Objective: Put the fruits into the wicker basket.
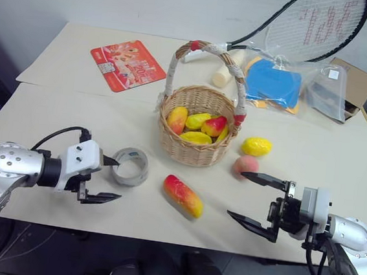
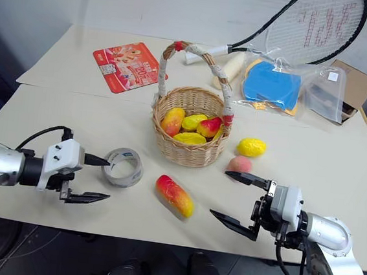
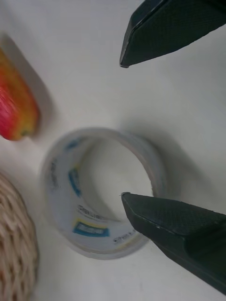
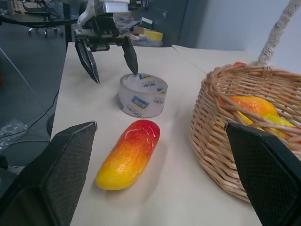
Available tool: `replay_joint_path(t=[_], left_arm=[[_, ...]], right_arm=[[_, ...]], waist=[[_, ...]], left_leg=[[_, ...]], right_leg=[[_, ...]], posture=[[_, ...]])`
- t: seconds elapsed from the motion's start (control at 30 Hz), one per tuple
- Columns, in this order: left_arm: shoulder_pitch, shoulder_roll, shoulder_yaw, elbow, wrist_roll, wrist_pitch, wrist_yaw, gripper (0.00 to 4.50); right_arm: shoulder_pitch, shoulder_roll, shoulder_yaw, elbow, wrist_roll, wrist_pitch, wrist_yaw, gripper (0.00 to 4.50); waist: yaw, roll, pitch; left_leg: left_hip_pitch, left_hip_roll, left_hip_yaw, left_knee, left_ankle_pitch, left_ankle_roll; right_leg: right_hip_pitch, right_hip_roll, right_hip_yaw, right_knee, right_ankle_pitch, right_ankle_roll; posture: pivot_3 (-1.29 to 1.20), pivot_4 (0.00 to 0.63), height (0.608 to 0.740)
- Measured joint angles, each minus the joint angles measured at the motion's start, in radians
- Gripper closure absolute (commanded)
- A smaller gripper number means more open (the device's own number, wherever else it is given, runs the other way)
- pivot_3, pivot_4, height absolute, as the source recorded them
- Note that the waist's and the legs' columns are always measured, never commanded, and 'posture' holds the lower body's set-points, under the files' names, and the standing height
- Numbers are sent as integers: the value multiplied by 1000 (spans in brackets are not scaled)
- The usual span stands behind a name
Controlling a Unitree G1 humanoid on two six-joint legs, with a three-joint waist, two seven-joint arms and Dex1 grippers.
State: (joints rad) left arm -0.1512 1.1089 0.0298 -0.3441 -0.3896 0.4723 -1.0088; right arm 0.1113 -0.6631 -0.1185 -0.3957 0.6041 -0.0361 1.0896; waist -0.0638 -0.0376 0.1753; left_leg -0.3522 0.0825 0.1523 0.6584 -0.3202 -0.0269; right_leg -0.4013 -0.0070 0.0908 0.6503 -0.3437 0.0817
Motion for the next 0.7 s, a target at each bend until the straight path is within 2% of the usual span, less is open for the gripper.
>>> replay_joint_path(t=[0.27, 0.33, 0.4, 0.53, 0.7], left_arm=[[-52, -43, -93, 67, 104, -37, -29, 3331], [-36, -50, -50, 76, 69, -18, -37, 3992], [-12, -51, 58, 78, 0, 32, -45, 4491], [150, -33, 362, 106, -56, 93, -72, 4491], [208, -86, 631, 251, -76, 170, 4, 4491]], right_arm=[[2, 12, 27, 1, -34, 15, -17, 0], [4, 12, 28, 0, -36, 15, -19, 0], [-2, 13, 32, -3, -35, 16, -22, 0], [-94, 59, 49, -48, 16, 81, -74, 0], [-197, 102, 106, -77, 34, 138, -114, 0]], waist=[[4, 0, 0], [4, 0, 0], [3, 0, 0], [-21, 0, 0], [-20, 0, 0]], left_leg=[[0, 0, 0, 4, 0, 0], [0, 1, 0, 4, 0, 0], [0, 5, 0, 4, 0, 0], [-1, 6, 1, 4, 1, -1], [-1, 6, 0, 4, 1, -2]], right_leg=[[0, 0, 1, 5, 0, 0], [-1, -1, 0, 6, -1, -1], [-2, -1, 0, 7, -1, -1], [-7, 0, 0, 11, -2, -2], [-7, -1, -2, 12, -2, -3]], posture=[[0, 150, 740], [0, 150, 740], [0, 150, 740], [0, 150, 740], [0, 150, 740]])
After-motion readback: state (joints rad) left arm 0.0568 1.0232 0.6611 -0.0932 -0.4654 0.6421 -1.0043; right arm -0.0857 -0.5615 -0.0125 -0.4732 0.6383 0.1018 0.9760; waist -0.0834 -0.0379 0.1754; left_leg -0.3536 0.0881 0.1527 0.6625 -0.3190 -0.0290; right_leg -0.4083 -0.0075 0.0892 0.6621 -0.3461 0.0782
